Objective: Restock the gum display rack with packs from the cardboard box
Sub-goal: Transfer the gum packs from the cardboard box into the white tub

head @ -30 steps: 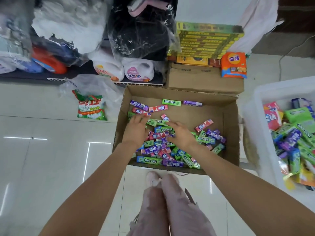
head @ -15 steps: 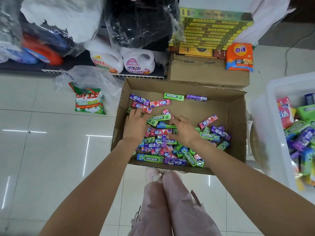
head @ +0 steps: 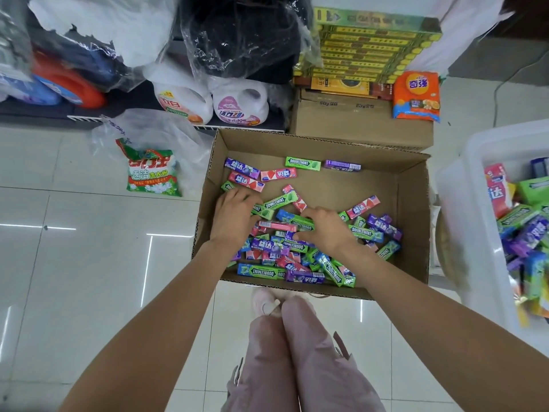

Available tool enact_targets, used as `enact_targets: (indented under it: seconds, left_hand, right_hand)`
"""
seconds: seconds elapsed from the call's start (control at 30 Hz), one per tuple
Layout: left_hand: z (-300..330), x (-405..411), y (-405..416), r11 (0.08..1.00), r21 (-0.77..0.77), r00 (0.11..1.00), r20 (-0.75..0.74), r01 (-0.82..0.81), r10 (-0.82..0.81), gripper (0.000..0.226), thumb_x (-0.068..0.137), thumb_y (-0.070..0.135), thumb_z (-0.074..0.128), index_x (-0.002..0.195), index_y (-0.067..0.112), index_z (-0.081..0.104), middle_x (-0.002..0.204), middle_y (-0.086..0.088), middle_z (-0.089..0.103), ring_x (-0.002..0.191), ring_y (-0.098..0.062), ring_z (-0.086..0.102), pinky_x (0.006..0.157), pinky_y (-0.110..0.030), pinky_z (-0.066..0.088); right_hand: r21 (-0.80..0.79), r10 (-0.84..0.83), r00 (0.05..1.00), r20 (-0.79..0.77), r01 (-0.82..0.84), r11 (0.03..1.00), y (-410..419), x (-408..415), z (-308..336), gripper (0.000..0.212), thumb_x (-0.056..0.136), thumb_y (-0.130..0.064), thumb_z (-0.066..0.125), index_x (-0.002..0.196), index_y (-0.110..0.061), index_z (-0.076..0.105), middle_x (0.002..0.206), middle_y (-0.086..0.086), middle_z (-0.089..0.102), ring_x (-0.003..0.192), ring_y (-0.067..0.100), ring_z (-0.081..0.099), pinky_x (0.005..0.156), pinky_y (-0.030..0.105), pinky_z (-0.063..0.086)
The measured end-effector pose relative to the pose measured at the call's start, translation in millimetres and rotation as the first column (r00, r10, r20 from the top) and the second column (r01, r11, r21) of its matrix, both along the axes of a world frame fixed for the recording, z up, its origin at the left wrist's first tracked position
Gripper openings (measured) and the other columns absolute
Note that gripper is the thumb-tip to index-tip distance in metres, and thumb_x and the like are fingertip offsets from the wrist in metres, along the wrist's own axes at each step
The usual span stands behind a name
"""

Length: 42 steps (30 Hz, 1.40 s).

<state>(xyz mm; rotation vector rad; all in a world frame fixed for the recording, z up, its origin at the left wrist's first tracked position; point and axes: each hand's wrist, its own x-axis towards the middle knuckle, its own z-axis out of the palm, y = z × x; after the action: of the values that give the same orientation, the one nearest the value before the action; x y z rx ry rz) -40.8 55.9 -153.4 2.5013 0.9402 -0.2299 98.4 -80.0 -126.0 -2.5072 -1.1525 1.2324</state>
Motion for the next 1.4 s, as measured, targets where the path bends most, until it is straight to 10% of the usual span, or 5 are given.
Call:
enact_targets:
  seconds: [0.4, 0.83, 0.93, 1.13, 1.4]
  left_hand:
    - [7.7, -5.8, -5.3, 0.994, -0.102, 0.995, 0.091, 0.036, -0.027, 0.035, 0.086, 0.023, 0.064, 0.121, 0.022, 0.059, 0.129, 0.001, 0.054, 0.124, -0.019, 0.041, 0.107, -0.035, 0.026]
    - [16.6, -0.6, -22.5, 0.967, -0.255, 0.996, 0.088, -0.004, 0.028, 0.033, 0.086, 0.028, 0.065, 0.118, 0.018, 0.061, 0.115, -0.005, 0.059, 0.106, -0.022, 0.055, 0.095, -0.041, 0.043]
    - [20.4, 2.9, -27.6, 0.959, -0.281, 0.989, 0.131, -0.025, 0.064, 0.033, 0.086, 0.029, 0.065, 0.117, 0.017, 0.062, 0.112, -0.004, 0.061, 0.100, -0.021, 0.058, 0.093, -0.040, 0.046]
    - [60.5, 16.1, -39.1, 0.894, -0.424, 0.913, 0.290, -0.146, 0.286, 0.037, 0.086, 0.033, 0.064, 0.117, 0.014, 0.062, 0.110, -0.002, 0.065, 0.096, -0.013, 0.060, 0.086, -0.028, 0.051]
    - [133.4, 70.1, -78.5, 0.875, -0.450, 0.815, 0.430, -0.179, 0.388, 0.024, 0.087, 0.023, 0.065, 0.108, 0.010, 0.064, 0.090, 0.005, 0.064, 0.077, -0.002, 0.057, 0.067, -0.001, 0.042]
  right_hand:
    - [-0.022, 0.072, 0.997, 0.031, -0.072, 0.997, 5.6, -11.3, 3.1, 0.068, 0.083, -0.029, 0.069, 0.143, -0.026, 0.036, 0.122, 0.017, 0.055, 0.111, 0.033, 0.055, 0.089, 0.040, 0.048]
    - [0.069, -0.205, 0.977, 0.051, 0.201, 0.977, -15.1, 2.0, 10.0, 0.024, 0.090, -0.024, 0.061, 0.111, -0.014, 0.067, 0.087, 0.013, 0.068, 0.078, 0.028, 0.062, 0.069, 0.031, 0.050]
    - [0.144, -0.374, 0.924, -0.079, 0.382, 0.913, -20.1, 1.9, 18.2, 0.018, 0.090, -0.022, 0.063, 0.073, -0.017, 0.060, 0.054, 0.000, 0.045, 0.051, 0.017, 0.041, 0.044, 0.020, 0.029]
    - [0.338, -0.502, 0.853, -0.146, 0.519, 0.785, -27.4, 5.7, 52.8, 0.033, 0.088, -0.024, 0.065, 0.065, -0.003, 0.054, 0.049, 0.000, 0.032, 0.048, 0.013, 0.025, 0.042, 0.020, 0.023]
    - [0.563, -0.591, 0.778, -0.215, 0.593, 0.576, -58.6, 37.8, 125.2, 0.012, 0.087, -0.033, 0.064, 0.087, -0.021, 0.068, 0.070, -0.003, 0.066, 0.065, 0.018, 0.061, 0.064, 0.036, 0.050]
